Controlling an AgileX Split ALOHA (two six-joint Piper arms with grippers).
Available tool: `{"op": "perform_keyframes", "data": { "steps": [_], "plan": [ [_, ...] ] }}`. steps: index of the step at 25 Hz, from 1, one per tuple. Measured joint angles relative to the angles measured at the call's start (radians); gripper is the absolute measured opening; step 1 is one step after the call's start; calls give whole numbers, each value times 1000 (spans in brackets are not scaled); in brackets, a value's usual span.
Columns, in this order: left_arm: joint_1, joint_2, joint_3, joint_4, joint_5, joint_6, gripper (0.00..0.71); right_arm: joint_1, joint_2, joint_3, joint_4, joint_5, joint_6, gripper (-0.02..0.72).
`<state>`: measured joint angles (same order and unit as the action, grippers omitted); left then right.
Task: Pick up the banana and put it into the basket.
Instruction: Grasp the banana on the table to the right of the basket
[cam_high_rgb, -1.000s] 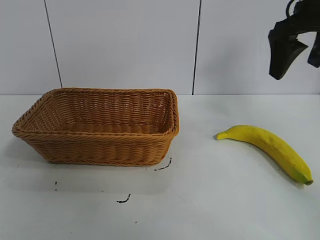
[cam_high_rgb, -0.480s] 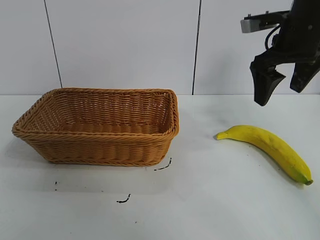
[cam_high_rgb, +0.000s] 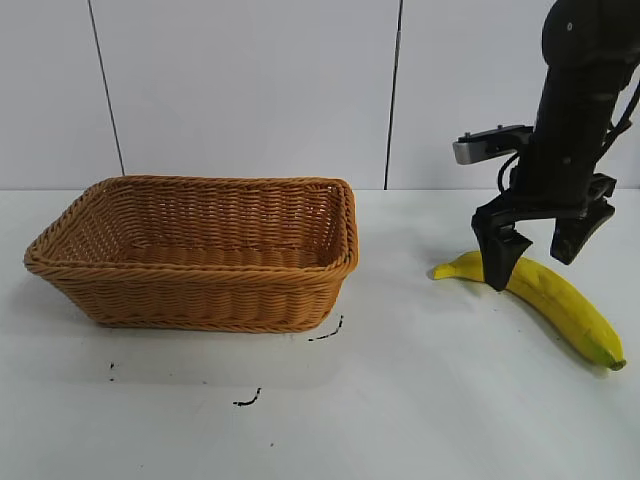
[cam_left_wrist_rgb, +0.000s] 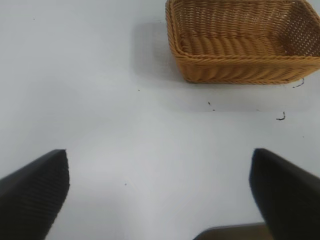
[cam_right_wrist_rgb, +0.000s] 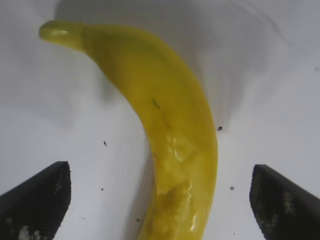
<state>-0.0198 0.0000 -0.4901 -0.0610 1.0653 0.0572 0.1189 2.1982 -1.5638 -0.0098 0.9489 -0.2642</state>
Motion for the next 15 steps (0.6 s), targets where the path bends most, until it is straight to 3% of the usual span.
{"op": "perform_keyframes", "data": {
  "steps": [15],
  "plan": [
    [0, 0, 0, 0, 0, 0, 695, 0, 15, 0, -3, -50, 14, 675]
  ]
}}
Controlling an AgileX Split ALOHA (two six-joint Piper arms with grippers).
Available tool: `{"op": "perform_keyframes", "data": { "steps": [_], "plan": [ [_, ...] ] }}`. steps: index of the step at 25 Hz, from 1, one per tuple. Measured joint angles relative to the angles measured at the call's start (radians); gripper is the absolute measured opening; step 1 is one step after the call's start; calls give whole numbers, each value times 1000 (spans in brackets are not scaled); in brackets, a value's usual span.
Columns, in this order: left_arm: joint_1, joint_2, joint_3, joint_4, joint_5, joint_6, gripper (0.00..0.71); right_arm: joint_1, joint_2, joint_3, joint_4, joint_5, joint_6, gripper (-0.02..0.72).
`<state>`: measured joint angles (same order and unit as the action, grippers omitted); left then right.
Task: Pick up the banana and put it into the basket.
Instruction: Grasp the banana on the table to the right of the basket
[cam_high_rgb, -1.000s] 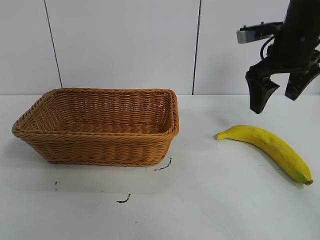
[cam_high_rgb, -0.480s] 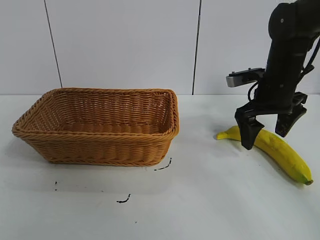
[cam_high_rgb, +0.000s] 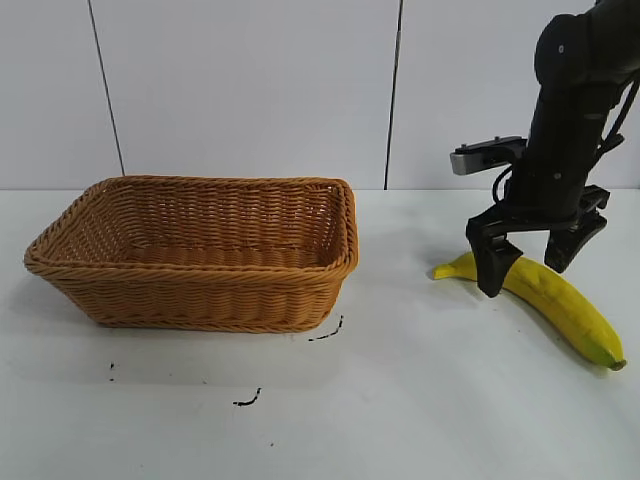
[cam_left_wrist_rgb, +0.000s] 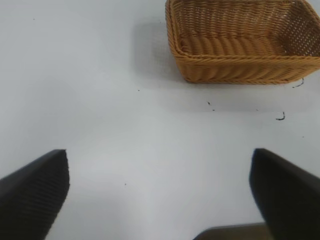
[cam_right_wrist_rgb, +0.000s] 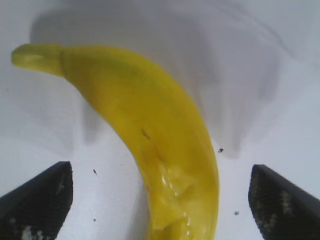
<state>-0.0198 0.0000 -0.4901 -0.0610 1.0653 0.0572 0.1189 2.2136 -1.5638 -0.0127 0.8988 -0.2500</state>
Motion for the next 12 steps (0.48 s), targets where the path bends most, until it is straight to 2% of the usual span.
{"op": "perform_keyframes", "data": {
  "steps": [12],
  "plan": [
    [0, 0, 0, 0, 0, 0, 695, 0, 1, 0, -12, 12, 2, 666]
  ]
}}
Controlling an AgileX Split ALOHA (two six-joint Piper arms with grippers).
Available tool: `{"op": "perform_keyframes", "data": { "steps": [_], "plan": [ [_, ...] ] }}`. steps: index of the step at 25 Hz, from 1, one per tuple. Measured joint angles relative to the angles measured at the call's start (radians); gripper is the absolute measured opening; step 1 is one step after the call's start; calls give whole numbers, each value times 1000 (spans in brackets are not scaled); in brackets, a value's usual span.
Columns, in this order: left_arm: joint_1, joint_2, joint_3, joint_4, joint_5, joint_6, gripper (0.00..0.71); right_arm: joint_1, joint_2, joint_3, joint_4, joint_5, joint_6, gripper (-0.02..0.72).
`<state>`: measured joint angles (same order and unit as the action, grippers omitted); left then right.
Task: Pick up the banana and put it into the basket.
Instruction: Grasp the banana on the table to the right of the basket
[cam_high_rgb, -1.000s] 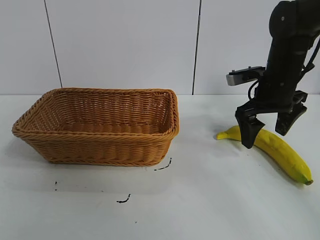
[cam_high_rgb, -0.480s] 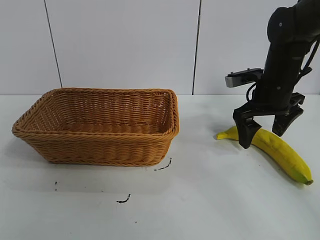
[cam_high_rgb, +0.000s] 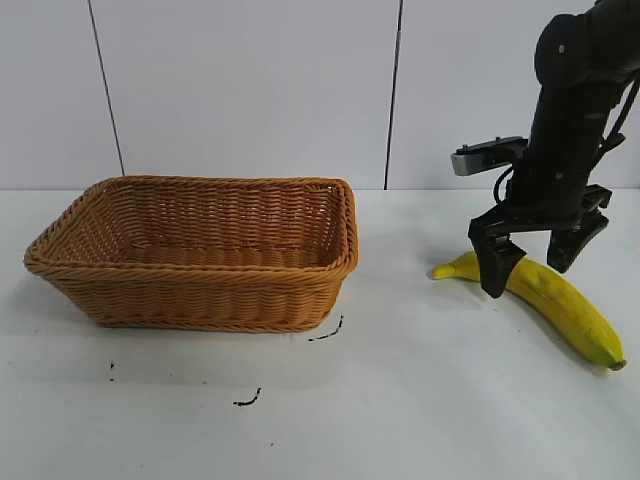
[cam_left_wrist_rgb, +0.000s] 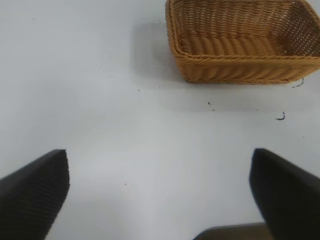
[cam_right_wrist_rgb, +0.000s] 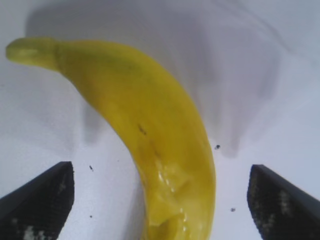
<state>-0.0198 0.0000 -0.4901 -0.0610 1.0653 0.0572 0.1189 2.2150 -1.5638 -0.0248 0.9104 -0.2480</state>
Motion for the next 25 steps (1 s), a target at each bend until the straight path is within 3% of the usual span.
{"op": "perform_keyframes", "data": {
  "steps": [8, 11, 14, 16, 25],
  "plan": [
    [0, 0, 0, 0, 0, 0, 695, -5, 37, -1, 11, 47, 16, 664],
    [0, 0, 0, 0, 0, 0, 695, -5, 37, -1, 9, 51, 16, 623],
    [0, 0, 0, 0, 0, 0, 695, -5, 37, -1, -3, 52, 22, 469],
    [0, 0, 0, 0, 0, 0, 695, -6, 37, -1, -16, 53, 39, 301],
    [0, 0, 0, 0, 0, 0, 695, -6, -4, -5, -83, 85, 51, 315]
  ]
}}
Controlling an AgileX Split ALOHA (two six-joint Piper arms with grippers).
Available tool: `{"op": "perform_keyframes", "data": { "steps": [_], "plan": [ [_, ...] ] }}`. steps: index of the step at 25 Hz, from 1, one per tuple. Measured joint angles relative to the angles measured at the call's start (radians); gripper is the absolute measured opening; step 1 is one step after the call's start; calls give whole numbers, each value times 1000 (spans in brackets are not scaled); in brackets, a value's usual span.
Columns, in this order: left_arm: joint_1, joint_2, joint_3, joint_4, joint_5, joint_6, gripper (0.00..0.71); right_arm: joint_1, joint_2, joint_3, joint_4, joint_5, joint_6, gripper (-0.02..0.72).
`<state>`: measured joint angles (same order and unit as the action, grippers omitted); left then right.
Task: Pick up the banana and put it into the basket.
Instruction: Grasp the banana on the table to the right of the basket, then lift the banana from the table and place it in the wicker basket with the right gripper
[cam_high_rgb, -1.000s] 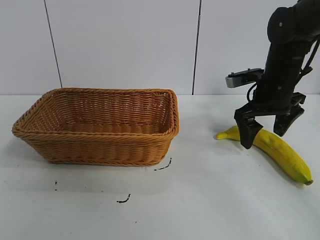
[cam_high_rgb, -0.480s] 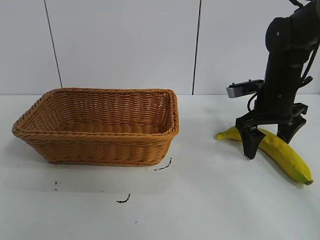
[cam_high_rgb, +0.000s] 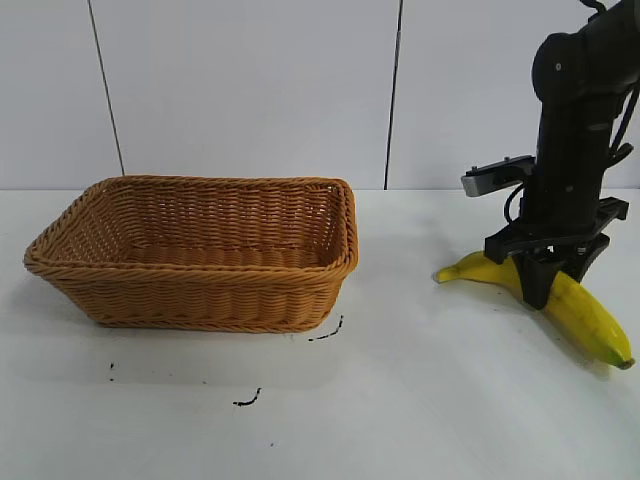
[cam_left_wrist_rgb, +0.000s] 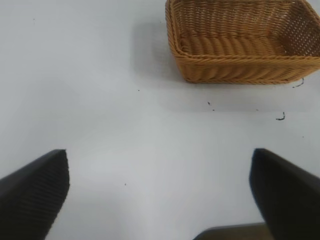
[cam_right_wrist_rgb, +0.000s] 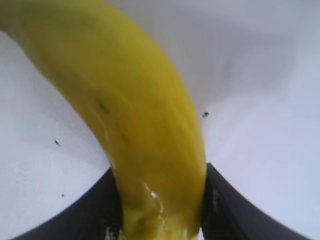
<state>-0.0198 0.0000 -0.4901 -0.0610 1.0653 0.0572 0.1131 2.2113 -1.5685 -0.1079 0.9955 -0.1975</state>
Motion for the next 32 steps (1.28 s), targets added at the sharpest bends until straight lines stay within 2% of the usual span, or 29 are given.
{"op": "perform_keyframes", "data": {
  "steps": [4, 8, 10, 14, 17, 24, 28, 32],
  "plan": [
    [0, 0, 0, 0, 0, 0, 695, 0, -98, -22, -3, 47, 0, 315],
    [0, 0, 0, 0, 0, 0, 695, 0, -145, -143, 1, 165, 0, 315],
    [0, 0, 0, 0, 0, 0, 695, 0, -148, -218, 21, 201, 0, 315],
    [0, 0, 0, 0, 0, 0, 695, 0, -148, -325, 84, 211, -28, 315],
    [0, 0, 0, 0, 0, 0, 695, 0, -148, -379, 96, 220, -38, 315],
    [0, 0, 0, 0, 0, 0, 695, 36, -146, -468, 88, 223, -91, 315],
    [0, 0, 0, 0, 0, 0, 695, 115, -117, -511, 82, 212, -105, 315],
    [0, 0, 0, 0, 0, 0, 695, 223, -77, -531, 60, 171, -107, 315]
  ]
}}
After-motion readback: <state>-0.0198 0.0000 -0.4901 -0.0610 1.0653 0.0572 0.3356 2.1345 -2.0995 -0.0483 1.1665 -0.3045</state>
